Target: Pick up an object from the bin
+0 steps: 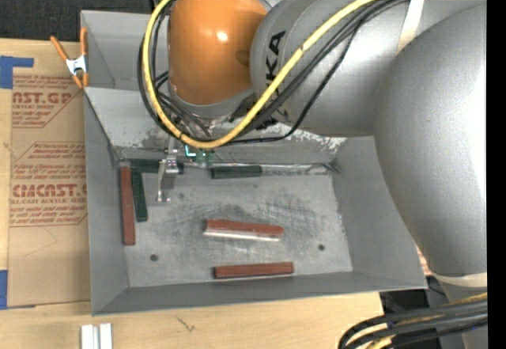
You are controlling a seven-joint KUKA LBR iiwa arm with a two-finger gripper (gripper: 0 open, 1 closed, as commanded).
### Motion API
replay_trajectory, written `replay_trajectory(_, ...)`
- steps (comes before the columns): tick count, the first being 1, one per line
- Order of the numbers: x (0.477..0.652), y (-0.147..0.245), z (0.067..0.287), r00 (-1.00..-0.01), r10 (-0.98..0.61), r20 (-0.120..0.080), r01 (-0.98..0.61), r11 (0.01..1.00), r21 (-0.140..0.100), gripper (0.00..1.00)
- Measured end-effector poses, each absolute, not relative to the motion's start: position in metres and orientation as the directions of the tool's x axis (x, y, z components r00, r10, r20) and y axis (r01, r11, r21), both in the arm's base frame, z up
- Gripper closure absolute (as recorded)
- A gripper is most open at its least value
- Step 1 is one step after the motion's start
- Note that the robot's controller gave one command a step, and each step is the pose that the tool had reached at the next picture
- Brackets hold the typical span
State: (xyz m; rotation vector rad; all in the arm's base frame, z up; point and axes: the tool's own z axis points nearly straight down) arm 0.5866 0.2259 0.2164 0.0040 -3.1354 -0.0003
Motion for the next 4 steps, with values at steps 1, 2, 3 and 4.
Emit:
replay_trajectory(1, 0.589, 0.225, 0.221, -1.0, -0.001, -0.001, -0.001, 1.0, 0.002, 0.0)
replay_trajectory(2, 0.574, 0.168, 0.186, -0.997, -0.076, -0.003, -0.076, 0.997, 0.001, 0.0)
replay_trajectory(3, 0.567, 0.153, 0.115, -0.99, -0.144, -0.002, -0.144, 0.99, 0.0, 0.0)
replay_trajectory(4, 0.589, 0.113, 0.077, -0.995, -0.103, -0.012, -0.103, 0.995, 0.005, 1.0)
